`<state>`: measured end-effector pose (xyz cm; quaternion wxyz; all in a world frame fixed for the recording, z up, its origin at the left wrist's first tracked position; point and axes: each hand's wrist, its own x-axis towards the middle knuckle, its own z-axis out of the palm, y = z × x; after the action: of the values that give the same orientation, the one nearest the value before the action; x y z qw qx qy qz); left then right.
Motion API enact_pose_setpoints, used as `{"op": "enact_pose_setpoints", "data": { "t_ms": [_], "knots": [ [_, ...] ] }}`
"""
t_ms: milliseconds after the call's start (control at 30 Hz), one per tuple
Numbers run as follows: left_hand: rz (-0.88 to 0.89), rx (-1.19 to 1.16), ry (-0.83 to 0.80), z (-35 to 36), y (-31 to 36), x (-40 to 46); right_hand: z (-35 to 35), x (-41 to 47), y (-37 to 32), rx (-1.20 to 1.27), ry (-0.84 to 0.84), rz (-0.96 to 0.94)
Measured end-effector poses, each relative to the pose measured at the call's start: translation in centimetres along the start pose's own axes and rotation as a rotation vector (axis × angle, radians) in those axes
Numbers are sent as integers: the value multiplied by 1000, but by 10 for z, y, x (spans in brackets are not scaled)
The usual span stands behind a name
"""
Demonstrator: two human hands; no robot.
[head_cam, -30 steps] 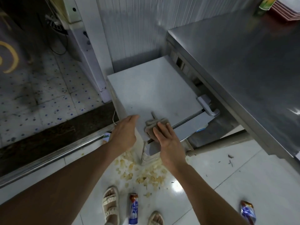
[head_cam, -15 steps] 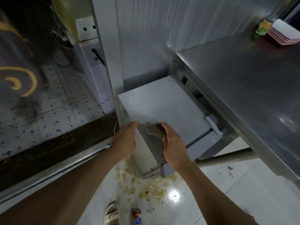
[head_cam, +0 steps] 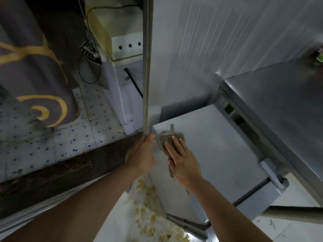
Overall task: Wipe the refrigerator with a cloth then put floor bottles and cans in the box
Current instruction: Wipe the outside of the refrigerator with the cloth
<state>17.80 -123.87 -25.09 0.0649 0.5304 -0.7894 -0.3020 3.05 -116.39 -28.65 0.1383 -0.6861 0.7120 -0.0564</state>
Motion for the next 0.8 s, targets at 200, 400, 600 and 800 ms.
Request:
{"op": "enact_pose_setpoints", "data": {
  "t_ms": [200, 400, 600, 800],
  "knots": [
    [-55, -4, 45, 9, -14, 17, 4, 60, -5, -102, 15, -123],
    [-118, 70, 91, 11, -16, 22, 0, 96, -11, -76, 52, -159],
    [-98, 58, 107, 14, -2, 24, -6, 90, 16, -91, 131, -234],
    [-15, 55, 128, 25, 11, 40, -25, 120, 87, -159, 115, 80]
  ]
}}
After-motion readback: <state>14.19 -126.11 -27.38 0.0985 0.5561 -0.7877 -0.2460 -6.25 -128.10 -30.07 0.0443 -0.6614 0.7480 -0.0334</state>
